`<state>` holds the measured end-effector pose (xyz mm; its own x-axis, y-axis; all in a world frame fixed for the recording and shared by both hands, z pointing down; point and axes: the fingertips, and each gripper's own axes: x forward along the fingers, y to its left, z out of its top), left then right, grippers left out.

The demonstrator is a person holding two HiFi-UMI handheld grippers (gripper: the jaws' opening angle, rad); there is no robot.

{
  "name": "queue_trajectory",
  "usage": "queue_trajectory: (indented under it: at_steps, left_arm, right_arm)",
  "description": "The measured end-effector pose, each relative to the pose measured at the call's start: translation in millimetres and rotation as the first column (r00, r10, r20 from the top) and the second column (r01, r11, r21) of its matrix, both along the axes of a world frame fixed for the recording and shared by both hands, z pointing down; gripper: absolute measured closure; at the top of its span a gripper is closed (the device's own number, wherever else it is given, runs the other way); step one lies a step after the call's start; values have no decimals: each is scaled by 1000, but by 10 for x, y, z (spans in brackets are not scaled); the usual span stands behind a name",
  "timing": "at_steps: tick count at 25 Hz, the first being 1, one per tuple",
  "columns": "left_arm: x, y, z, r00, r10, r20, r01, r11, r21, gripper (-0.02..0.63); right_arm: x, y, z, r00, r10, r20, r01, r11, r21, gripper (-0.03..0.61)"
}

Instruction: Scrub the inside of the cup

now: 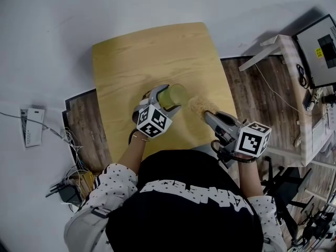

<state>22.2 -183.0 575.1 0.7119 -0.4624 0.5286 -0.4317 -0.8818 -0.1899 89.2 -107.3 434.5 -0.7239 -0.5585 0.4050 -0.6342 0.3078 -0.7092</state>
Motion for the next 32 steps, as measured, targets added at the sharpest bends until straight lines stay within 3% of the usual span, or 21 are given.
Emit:
queue_trajectory:
  at_steps: [18, 32]
  left_arm:
    - [-92, 0, -4, 996, -75, -55, 72, 996, -54, 250]
    - [-172, 35, 32, 992, -120, -49, 115, 989, -93, 249]
  right_arm:
    - [-35, 11, 8, 1000, -20, -7, 20, 1000, -1, 520]
    - [15, 61, 6, 1000, -13, -8, 13, 1000, 4, 520]
